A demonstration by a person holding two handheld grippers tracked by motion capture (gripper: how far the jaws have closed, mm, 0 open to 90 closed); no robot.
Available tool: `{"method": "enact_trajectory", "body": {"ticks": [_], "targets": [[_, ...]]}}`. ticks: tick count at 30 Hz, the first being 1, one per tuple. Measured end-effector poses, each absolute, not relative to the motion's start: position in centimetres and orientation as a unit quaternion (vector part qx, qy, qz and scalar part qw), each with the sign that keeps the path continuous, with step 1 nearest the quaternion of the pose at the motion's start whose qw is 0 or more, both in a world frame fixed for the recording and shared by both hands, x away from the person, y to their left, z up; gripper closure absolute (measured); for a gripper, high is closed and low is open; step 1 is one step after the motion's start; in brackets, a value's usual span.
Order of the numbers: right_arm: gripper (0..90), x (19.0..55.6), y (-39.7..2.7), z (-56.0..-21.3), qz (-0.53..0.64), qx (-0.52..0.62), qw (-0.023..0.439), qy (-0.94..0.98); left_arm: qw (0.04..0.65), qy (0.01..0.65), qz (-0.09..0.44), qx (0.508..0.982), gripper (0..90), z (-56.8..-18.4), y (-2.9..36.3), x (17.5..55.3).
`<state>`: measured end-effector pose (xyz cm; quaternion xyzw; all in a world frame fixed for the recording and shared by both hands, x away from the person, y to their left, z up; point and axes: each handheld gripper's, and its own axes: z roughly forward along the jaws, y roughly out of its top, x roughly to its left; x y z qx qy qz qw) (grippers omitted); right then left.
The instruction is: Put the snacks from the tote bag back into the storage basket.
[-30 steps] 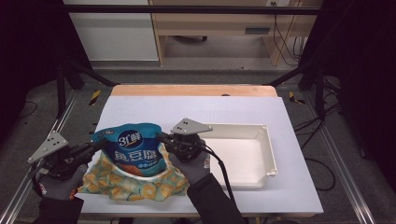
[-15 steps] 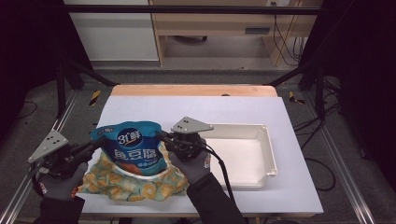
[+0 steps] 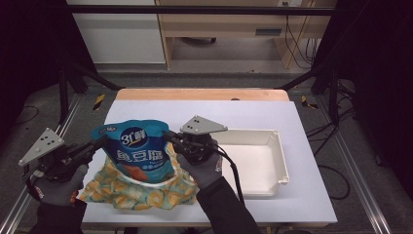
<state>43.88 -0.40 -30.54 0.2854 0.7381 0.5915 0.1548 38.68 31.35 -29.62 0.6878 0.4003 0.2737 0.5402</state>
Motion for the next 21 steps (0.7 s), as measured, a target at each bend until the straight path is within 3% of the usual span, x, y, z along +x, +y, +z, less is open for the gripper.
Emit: {"method": "enact_trajectory", "body": {"ticks": [21], "targets": [[90.0,43.4,-0.6,-26.3,0.605,0.262,0.169,0.732,0.555,0.387,0.286,0.679,90.0,-25.7,31.5,38.0]]}}
